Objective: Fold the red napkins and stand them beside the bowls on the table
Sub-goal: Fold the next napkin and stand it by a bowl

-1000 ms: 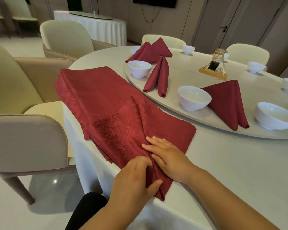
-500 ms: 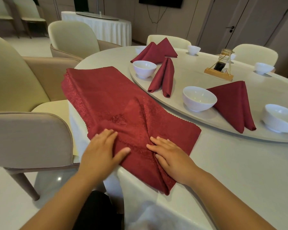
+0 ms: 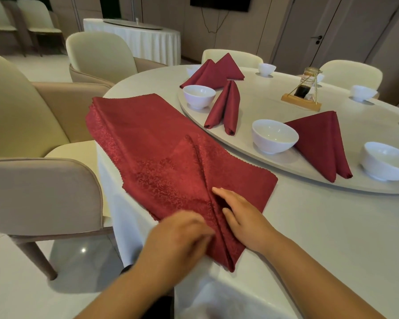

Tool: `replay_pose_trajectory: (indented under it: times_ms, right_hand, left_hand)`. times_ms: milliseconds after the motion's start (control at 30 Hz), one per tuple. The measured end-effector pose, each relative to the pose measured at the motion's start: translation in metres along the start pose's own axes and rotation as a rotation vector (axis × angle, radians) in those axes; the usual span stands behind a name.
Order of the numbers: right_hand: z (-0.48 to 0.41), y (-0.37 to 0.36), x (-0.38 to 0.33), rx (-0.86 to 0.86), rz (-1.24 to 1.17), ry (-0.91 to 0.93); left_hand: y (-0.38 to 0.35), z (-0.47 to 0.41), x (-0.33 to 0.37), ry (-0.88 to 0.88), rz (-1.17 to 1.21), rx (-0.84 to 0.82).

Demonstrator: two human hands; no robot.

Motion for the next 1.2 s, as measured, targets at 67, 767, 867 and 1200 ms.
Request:
replay_pose_trajectory:
  times_ms: [67,767,867,1200]
  right_hand:
    - [0.002,-0.001,0.001,0.090,-0.048,0.003]
    - [0.056,0.055,0.050,0.185,0.503,0.048]
    - [0.050,0.049,0.035,0.093,0.560,0.163]
    - [0.016,0.031,0.011,0.091,0.474,0.179]
  left_hand:
    - [-0.014,0.006,0.013,-0.044,0.035,-0.107]
    - [-0.011,0.020,0.006,-0.182,0.012,-0.129]
    - [-0.012,0.016,0.000,-0.136,-0.046,-0.155]
    - [-0.007,-0.012,-0.021,-0.089,-0.194,-0.254]
Point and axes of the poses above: each hand's wrist, its own z-axis away from the middle knuckle, its own y-axis out of the back of the hand, x = y × z, the point moved 1 cm from there along -z, towards the middle knuckle, and after that the axes turned 2 degrees about -x, right-handed, at the moved point
